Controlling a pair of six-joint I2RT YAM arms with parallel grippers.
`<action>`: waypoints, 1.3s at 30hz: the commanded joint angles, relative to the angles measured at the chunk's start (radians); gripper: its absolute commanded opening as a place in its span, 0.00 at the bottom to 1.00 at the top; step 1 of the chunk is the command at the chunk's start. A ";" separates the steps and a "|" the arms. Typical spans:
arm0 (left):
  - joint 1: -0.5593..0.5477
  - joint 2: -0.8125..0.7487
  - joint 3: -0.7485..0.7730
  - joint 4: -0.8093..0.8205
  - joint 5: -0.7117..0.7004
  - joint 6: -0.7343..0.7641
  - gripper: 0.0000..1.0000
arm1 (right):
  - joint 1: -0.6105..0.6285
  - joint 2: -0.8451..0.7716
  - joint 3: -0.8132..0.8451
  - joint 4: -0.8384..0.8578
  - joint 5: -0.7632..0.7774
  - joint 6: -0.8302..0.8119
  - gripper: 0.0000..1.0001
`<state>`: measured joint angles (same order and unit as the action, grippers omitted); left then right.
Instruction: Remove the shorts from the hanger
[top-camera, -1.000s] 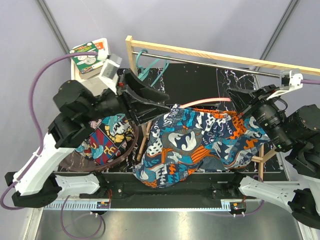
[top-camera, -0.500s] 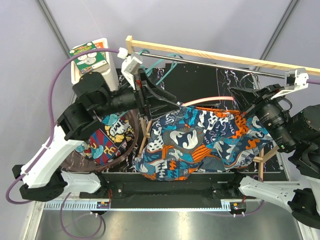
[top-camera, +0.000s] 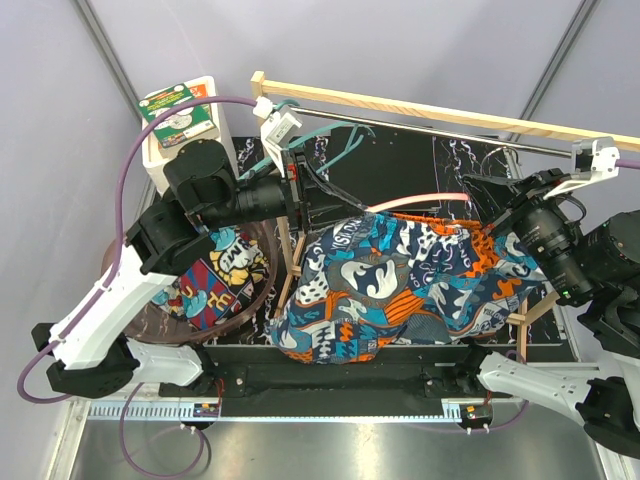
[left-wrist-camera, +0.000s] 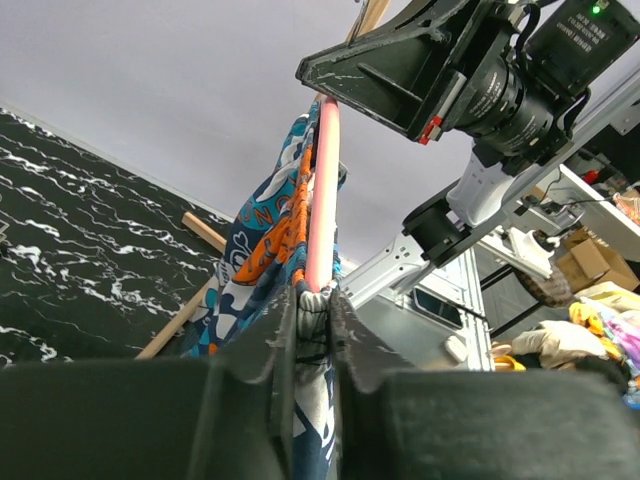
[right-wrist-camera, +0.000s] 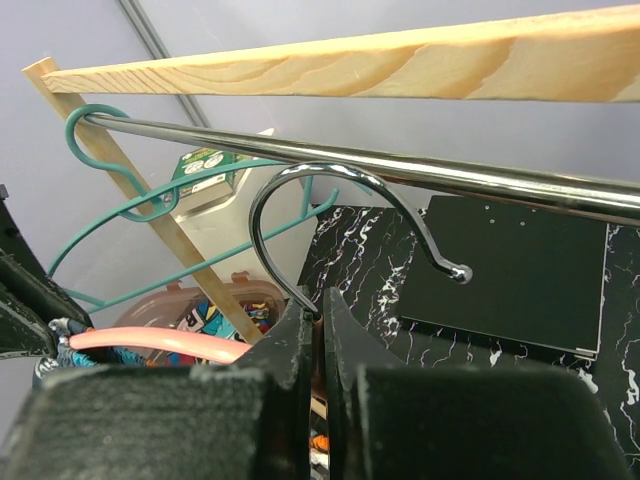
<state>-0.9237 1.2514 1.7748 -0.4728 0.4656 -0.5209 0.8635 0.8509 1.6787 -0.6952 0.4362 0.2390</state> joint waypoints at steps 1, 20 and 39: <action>-0.004 -0.012 0.046 0.039 0.010 0.002 0.00 | 0.002 -0.007 0.004 0.060 0.018 0.011 0.00; -0.004 -0.222 -0.173 0.197 -0.001 0.082 0.00 | 0.002 -0.193 -0.114 0.019 0.444 0.306 0.00; -0.029 -0.175 -0.229 0.266 0.041 0.004 0.00 | 0.003 -0.139 -0.178 0.308 0.007 0.414 0.00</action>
<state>-0.9371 1.0435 1.5246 -0.2878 0.4725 -0.4965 0.8677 0.6540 1.4811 -0.5793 0.6197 0.6155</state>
